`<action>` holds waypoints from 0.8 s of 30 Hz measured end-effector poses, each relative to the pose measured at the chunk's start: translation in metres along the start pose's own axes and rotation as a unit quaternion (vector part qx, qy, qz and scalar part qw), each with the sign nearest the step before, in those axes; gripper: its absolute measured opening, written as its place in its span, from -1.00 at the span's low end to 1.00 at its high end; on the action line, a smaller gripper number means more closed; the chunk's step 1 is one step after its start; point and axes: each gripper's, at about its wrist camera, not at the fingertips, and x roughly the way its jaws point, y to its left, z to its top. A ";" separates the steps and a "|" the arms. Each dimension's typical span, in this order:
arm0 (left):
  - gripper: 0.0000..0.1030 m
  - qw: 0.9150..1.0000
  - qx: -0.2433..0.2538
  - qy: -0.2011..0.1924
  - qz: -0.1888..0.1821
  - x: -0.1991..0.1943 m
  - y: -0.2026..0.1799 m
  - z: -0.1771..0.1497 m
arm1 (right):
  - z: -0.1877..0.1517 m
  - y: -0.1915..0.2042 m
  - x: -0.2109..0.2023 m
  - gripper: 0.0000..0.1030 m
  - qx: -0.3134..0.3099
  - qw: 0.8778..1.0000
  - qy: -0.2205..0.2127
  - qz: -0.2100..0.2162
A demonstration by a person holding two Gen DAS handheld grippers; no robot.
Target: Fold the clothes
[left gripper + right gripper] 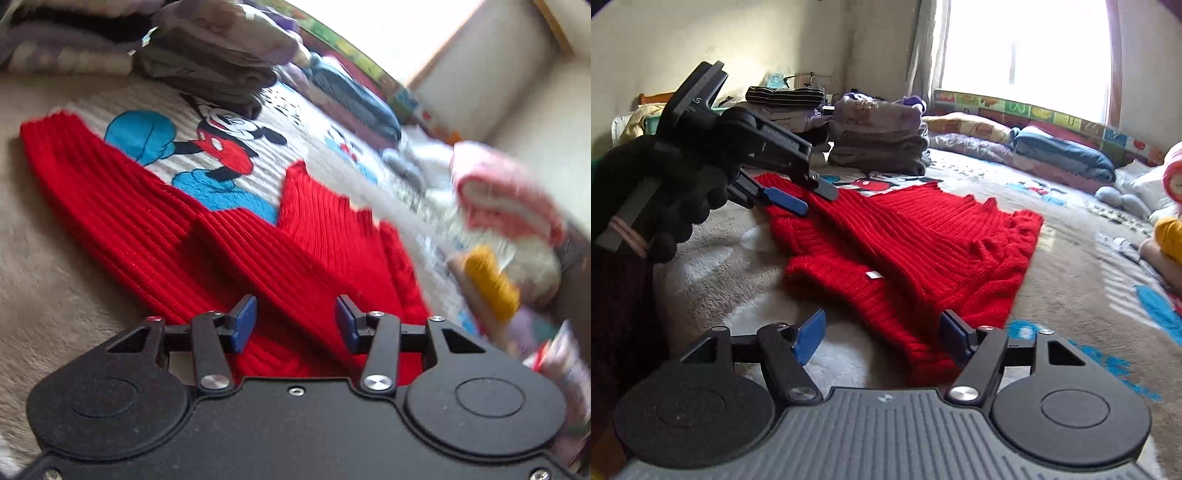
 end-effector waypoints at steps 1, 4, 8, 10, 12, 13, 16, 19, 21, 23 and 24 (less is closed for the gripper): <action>-0.12 1.000 -0.022 -0.003 -0.008 0.001 0.005 0.001 | -0.001 0.000 -0.003 0.32 -0.003 1.000 -0.003 -0.005; -0.14 0.997 -0.073 -0.009 -0.019 0.006 0.018 0.003 | -0.001 0.001 -0.005 0.32 0.003 1.000 -0.012 -0.019; -0.25 0.995 -0.097 -0.022 -0.026 0.012 0.025 0.007 | 0.000 -0.007 0.002 0.33 0.016 0.999 -0.021 -0.023; -0.29 0.993 -0.109 -0.029 -0.027 0.012 0.029 0.007 | 0.001 -0.010 0.006 0.33 0.021 0.999 -0.026 -0.020; -0.34 0.993 -0.113 -0.033 -0.024 0.014 0.031 0.007 | 0.000 -0.011 0.009 0.33 0.022 0.999 -0.028 -0.016; -0.40 0.993 -0.109 -0.033 -0.020 0.016 0.031 0.006 | -0.001 -0.010 0.010 0.34 0.022 0.999 -0.029 -0.014; -0.88 0.996 -0.083 -0.037 -0.014 0.015 0.024 0.009 | 0.000 -0.009 0.015 0.35 0.023 0.999 -0.030 -0.006; -0.89 0.996 -0.055 -0.056 -0.037 0.002 0.003 0.019 | 0.000 -0.011 0.017 0.37 0.027 0.999 -0.030 0.001; -0.90 0.996 -0.031 -0.063 -0.052 -0.002 -0.018 0.028 | 0.000 -0.015 0.019 0.39 0.036 0.999 -0.028 0.008; -0.90 0.996 -0.011 -0.062 -0.067 -0.001 -0.042 0.037 | 0.001 -0.018 0.020 0.40 0.044 0.999 -0.026 0.015; -0.90 0.995 -0.001 -0.061 -0.074 0.000 -0.054 0.041 | 0.001 -0.019 0.021 0.40 0.047 0.998 -0.026 0.017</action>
